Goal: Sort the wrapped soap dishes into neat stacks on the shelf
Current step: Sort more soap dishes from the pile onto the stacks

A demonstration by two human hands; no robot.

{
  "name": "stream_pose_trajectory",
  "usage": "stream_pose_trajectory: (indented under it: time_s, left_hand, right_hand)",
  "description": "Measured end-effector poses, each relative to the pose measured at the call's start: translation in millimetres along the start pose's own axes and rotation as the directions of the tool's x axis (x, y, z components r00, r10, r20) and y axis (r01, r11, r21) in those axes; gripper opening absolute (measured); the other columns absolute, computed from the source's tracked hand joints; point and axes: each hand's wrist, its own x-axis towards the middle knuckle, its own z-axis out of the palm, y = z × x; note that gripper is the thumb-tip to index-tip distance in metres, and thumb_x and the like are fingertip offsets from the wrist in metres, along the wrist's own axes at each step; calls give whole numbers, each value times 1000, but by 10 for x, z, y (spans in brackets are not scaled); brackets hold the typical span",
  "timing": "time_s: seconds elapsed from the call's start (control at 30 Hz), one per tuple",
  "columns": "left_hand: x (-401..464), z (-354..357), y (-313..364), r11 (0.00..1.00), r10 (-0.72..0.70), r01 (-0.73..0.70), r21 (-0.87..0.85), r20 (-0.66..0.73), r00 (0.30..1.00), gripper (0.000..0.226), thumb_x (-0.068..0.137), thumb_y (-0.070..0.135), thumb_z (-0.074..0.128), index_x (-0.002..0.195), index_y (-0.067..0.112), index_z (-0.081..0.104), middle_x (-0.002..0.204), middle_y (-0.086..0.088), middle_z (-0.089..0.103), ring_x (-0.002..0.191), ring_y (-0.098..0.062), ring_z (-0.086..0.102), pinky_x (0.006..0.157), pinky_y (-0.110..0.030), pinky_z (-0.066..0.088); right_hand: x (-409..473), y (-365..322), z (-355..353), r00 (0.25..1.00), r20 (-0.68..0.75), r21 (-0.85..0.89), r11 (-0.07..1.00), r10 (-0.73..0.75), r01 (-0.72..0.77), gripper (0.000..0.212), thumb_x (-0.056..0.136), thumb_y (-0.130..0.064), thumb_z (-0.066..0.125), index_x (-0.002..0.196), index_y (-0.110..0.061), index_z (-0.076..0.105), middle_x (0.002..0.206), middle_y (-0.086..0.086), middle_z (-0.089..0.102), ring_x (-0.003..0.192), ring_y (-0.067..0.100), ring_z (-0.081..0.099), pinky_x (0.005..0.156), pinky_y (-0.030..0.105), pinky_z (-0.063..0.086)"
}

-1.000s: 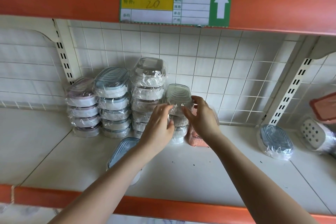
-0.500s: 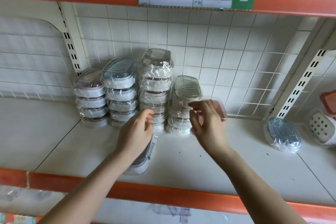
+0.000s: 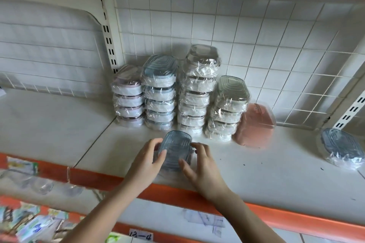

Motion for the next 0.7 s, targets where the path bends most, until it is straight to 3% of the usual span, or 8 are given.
stream_pose_trajectory:
  time_s: [0.1,0.23,0.37,0.5,0.6,0.7]
  left_hand:
    - [-43,-21,-37,994,27,-20,-103,61,998,50,82,54,45,119,20,53,114,6,61,103,5,56,86,-9,42]
    - [-41,-4,-110,988,7,13,-156,132,991,66,78,59,51,131,20,47,124,8,58,114,0,53,99,-26,43]
    - [-43,9,-158,986,-25,56,-158,193,981,72,76,64,52,136,27,40,130,11,54,120,-1,49,103,-35,41]
    - [-41,3,-195,984,-22,57,-167,203,979,70,76,64,49,136,29,40,131,11,53,121,-3,49,103,-37,41]
    - [-49,-34,-145,977,14,26,-210,186,982,66,76,59,51,133,25,45,130,10,54,122,-2,48,106,-33,38]
    - [-103,-86,-58,976,116,-98,-193,85,990,53,81,50,51,126,23,49,126,6,54,120,-2,47,103,-18,34]
  right_hand:
    - [-36,-24,90,999,-52,6,1000,-12,12,91,80,-79,33,133,-6,43,130,8,45,122,24,46,101,3,18]
    - [-61,-22,135,997,-66,-60,998,-40,36,98,75,-82,35,139,-7,38,139,8,40,132,20,37,104,4,17]
    - [-62,-35,177,998,-63,-140,990,11,-19,108,65,-85,43,145,-15,27,149,2,29,140,15,27,107,28,34]
    - [-40,-37,181,995,-77,-101,993,59,-67,98,71,-63,67,146,-16,25,141,1,39,132,15,36,103,21,31]
    - [-29,-31,159,997,-55,-58,996,58,-61,94,74,-44,77,146,-15,24,139,2,40,130,15,39,101,13,27]
    - [-37,-49,127,999,-39,-22,999,34,-35,99,71,-48,77,147,-13,23,140,1,37,131,14,40,103,13,28]
